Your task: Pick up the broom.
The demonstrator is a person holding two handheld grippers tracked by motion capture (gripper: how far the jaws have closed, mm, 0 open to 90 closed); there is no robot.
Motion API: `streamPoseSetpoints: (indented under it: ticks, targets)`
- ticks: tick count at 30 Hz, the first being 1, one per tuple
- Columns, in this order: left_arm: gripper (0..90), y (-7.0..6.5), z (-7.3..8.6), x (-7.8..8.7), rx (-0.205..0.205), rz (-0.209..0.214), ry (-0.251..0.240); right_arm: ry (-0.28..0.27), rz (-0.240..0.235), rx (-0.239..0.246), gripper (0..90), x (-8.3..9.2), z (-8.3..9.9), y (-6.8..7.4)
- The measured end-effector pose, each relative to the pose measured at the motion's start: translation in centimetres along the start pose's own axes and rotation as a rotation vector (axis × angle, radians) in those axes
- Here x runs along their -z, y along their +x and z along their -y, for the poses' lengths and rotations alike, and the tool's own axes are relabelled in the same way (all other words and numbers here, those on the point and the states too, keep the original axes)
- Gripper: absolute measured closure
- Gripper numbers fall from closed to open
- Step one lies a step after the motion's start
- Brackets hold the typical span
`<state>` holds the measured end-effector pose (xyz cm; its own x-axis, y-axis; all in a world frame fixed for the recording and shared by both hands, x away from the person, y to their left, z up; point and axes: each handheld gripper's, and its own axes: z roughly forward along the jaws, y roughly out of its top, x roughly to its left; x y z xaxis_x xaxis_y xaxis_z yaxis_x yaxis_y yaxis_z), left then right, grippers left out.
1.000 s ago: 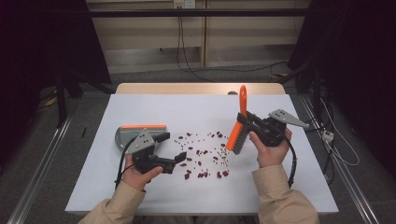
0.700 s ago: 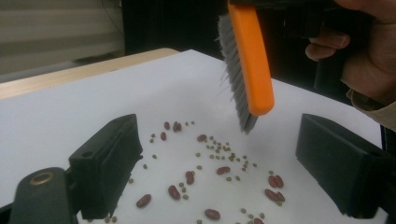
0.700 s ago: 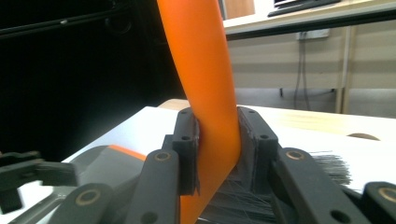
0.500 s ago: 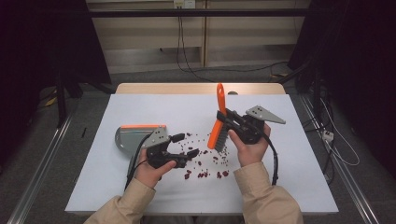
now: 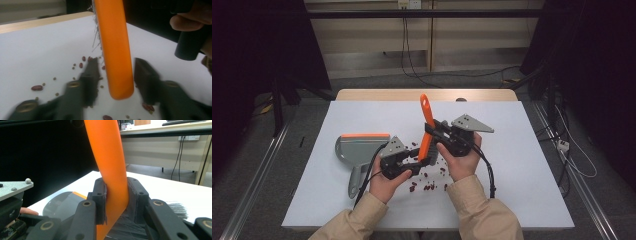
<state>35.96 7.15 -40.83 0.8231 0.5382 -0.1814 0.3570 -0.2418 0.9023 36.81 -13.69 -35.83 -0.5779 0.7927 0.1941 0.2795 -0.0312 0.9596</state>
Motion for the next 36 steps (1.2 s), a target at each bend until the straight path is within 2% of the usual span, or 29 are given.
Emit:
streamPoseSetpoints:
  ticks: [3,8,9,11,12,13,17,20,21,22,23,25,27,30,32,36]
  targets:
    - [69.8,0.1,0.0,0.4,0.016,-0.043,0.012,0.002,-0.005,0.006,70.9,-0.1,0.0,0.4]
    - [70.9,0.1,0.1,0.8,0.014,-0.084,-0.019,0.004,-0.013,-0.006,69.3,-0.4,-0.2,0.5]
    - [71.0,0.1,0.1,0.9,0.017,-0.095,-0.026,0.004,-0.005,-0.006,65.2,-0.3,-0.2,0.6]
    - [71.1,0.2,0.0,1.1,0.027,-0.114,-0.038,-0.005,0.020,-0.028,49.7,-0.3,-0.1,0.8]
    - [71.0,0.4,0.0,1.2,0.030,-0.125,-0.044,-0.012,0.039,-0.028,45.5,-0.2,0.0,0.9]
    - [71.0,0.5,0.0,1.3,0.033,-0.134,-0.048,-0.019,0.052,-0.031,42.4,-0.1,0.1,1.0]
    - [71.0,0.8,-0.1,1.6,0.047,-0.173,-0.069,-0.017,0.072,-0.104,32.4,0.1,0.5,1.2]
    - [71.0,0.7,-0.1,1.5,0.047,-0.182,-0.077,0.015,0.077,-0.139,29.4,-0.6,1.1,1.7]
    - [71.0,0.6,-0.1,1.5,0.036,-0.177,-0.078,0.029,0.064,-0.173,29.5,-1.3,1.5,2.2]
    - [71.0,0.4,-0.1,1.5,0.037,-0.163,-0.087,0.029,0.064,-0.173,29.5,-1.3,1.5,2.2]
    - [71.0,0.1,0.0,1.5,0.021,-0.165,-0.087,0.031,0.054,-0.185,28.9,-1.6,1.6,2.4]
    - [70.2,-0.2,-0.1,1.5,0.000,-0.156,-0.104,0.032,0.063,-0.191,24.0,-2.0,1.7,2.9]
    - [69.4,-0.6,-0.2,1.8,-0.054,-0.175,-0.115,0.047,0.079,-0.206,24.0,-2.2,1.7,3.0]
    - [68.6,-1.3,-0.6,2.1,-0.091,-0.178,-0.132,0.059,0.090,-0.253,27.1,-2.4,1.7,2.9]
    - [68.2,-1.7,-0.8,2.2,-0.110,-0.182,-0.136,0.058,0.100,-0.263,33.7,-2.3,1.7,2.8]
    - [64.5,-2.1,-0.9,2.0,-0.153,-0.209,-0.128,0.061,0.067,-0.345,49.7,-2.0,1.5,2.6]
